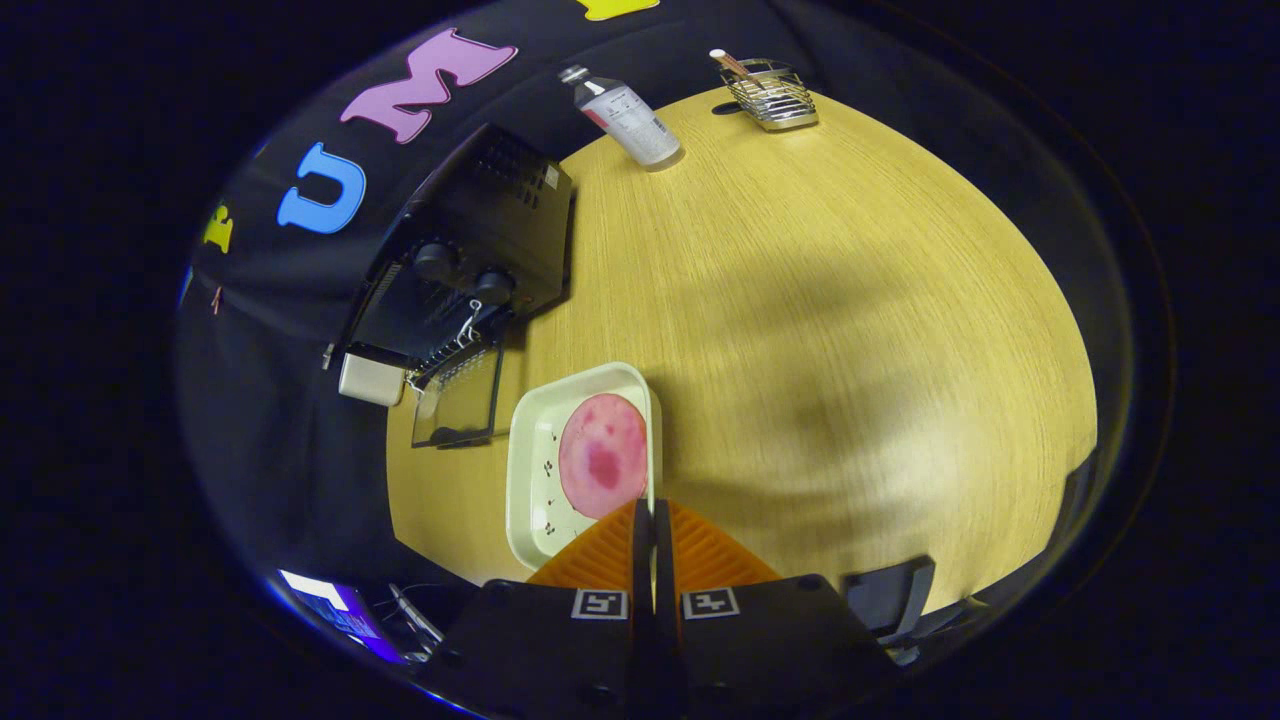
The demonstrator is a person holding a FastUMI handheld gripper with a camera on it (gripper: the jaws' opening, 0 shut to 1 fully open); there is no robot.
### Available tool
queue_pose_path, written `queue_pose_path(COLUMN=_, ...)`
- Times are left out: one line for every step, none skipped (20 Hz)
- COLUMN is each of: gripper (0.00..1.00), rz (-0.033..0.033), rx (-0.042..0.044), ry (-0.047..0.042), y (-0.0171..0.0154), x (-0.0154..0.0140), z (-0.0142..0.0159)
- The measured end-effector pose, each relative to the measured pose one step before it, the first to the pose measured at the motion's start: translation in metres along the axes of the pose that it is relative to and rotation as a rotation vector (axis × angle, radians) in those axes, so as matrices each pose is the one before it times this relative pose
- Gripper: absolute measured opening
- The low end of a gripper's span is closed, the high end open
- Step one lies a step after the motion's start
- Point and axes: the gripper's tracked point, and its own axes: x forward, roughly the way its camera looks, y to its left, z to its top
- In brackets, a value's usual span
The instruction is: Open the toaster oven, put the food inside, and close the toaster oven door.
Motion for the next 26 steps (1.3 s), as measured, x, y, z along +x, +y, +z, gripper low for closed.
queue_pose_path(gripper=0.05, rz=0.01381, rx=0.02354, ry=-0.01329, y=0.00816, x=0.00051, z=-0.00424)
queue_pose_path(gripper=0.06, rz=0.01704, rx=0.02725, ry=-0.01305, y=0.00830, x=0.00077, z=-0.00484)
queue_pose_path(gripper=0.06, rz=0.01714, rx=0.03057, ry=-0.01345, y=0.00952, x=0.00043, z=-0.00509)
queue_pose_path(gripper=0.06, rz=0.01455, rx=0.02951, ry=-0.01230, y=0.00987, x=-0.00059, z=-0.00625)
queue_pose_path(gripper=0.06, rz=0.01233, rx=0.02565, ry=-0.01264, y=0.01027, x=0.00140, z=-0.00521)
queue_pose_path(gripper=0.06, rz=0.01393, rx=0.02224, ry=-0.01529, y=0.01234, x=0.00211, z=-0.00427)
queue_pose_path(gripper=0.06, rz=0.01003, rx=0.01872, ry=-0.01615, y=0.01224, x=0.00392, z=-0.00389)
queue_pose_path(gripper=0.06, rz=0.01223, rx=0.01772, ry=-0.01575, y=0.01383, x=0.00384, z=-0.00336)
queue_pose_path(gripper=0.06, rz=0.01125, rx=0.01841, ry=-0.02209, y=0.01368, x=0.00464, z=-0.00177)
queue_pose_path(gripper=0.06, rz=0.00849, rx=0.01832, ry=-0.02089, y=0.01309, x=0.00626, z=-0.00160)
queue_pose_path(gripper=0.06, rz=0.00777, rx=0.01617, ry=-0.01894, y=0.01263, x=0.00723, z=-0.00165)
queue_pose_path(gripper=0.06, rz=0.00535, rx=0.01296, ry=-0.02044, y=0.01305, x=0.00818, z=-0.00029)
queue_pose_path(gripper=0.06, rz=0.00365, rx=0.01338, ry=-0.01499, y=0.01203, x=0.00847, z=-0.00015)
queue_pose_path(gripper=0.06, rz=0.00266, rx=0.01858, ry=-0.01385, y=0.01064, x=0.00966, z=-0.00044)
queue_pose_path(gripper=0.06, rz=0.00119, rx=0.02410, ry=-0.01541, y=0.01068, x=0.00914, z=-0.00160)
queue_pose_path(gripper=0.06, rz=-0.00235, rx=0.02443, ry=-0.01626, y=0.00854, x=0.00936, z=-0.00011)
queue_pose_path(gripper=0.06, rz=-0.00856, rx=0.01641, ry=-0.01908, y=0.00669, x=0.00874, z=0.00094)
queue_pose_path(gripper=0.06, rz=-0.01510, rx=0.01153, ry=-0.02237, y=0.00520, x=0.00987, z=0.00032)
queue_pose_path(gripper=0.06, rz=-0.01684, rx=0.00681, ry=-0.01926, y=0.00429, x=0.00907, z=-0.00068)
queue_pose_path(gripper=0.06, rz=-0.01236, rx=0.00815, ry=-0.01682, y=0.00534, x=0.00745, z=-0.00078)
queue_pose_path(gripper=0.06, rz=-0.00594, rx=0.01252, ry=-0.01439, y=0.00613, x=0.00826, z=0.00005)
queue_pose_path(gripper=0.06, rz=-0.00118, rx=0.02184, ry=-0.01999, y=0.00728, x=0.00664, z=0.00006)
queue_pose_path(gripper=0.06, rz=-0.00559, rx=0.02584, ry=-0.01984, y=0.00551, x=0.00635, z=0.00072)
queue_pose_path(gripper=0.06, rz=-0.00704, rx=0.02829, ry=-0.01808, y=0.00503, x=0.00599, z=0.00130)
queue_pose_path(gripper=0.06, rz=-0.01044, rx=0.02737, ry=-0.01938, y=0.00385, x=0.00660, z=0.00174)
queue_pose_path(gripper=0.06, rz=-0.01444, rx=0.02775, ry=-0.01778, y=0.00272, x=0.00682, z=0.00030)
